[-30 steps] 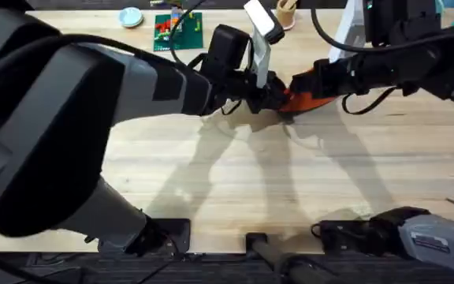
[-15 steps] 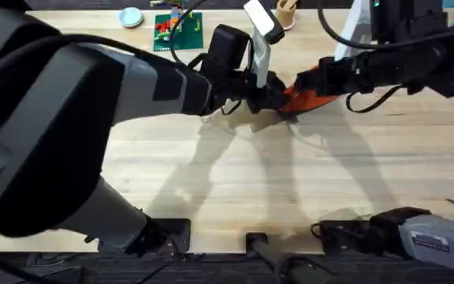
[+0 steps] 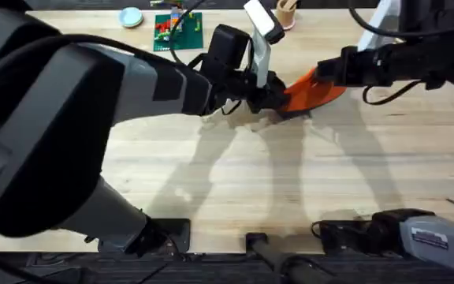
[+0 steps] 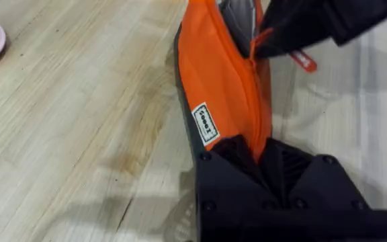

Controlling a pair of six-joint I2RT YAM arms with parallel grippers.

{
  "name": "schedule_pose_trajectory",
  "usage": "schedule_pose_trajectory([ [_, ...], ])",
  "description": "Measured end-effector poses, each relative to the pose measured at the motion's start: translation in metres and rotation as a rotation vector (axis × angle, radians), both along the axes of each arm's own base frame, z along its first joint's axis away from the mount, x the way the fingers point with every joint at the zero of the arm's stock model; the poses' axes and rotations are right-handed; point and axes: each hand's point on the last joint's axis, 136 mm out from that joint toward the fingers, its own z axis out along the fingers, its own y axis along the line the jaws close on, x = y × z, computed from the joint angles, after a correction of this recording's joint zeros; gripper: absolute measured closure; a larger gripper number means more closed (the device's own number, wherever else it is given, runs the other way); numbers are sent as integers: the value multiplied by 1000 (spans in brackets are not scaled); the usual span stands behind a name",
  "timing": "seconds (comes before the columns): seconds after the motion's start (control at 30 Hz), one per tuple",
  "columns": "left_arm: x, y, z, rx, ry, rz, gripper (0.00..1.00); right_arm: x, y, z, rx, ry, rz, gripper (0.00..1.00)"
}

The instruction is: Unzip the bag, pick up the pens from the table one at a time and place them inside, then zip the bag closed.

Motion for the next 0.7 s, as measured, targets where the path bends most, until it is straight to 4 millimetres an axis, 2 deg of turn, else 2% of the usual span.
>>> schedule_pose_trajectory([
  [0.3, -1, -2, 2, -6, -8, -6, 957, 8, -19, 4, -1, -31, -35, 970],
  [0.7, -2, -4, 1, -4, -6, -10, 957, 14, -71, 4, 1, -33, -181, 970],
])
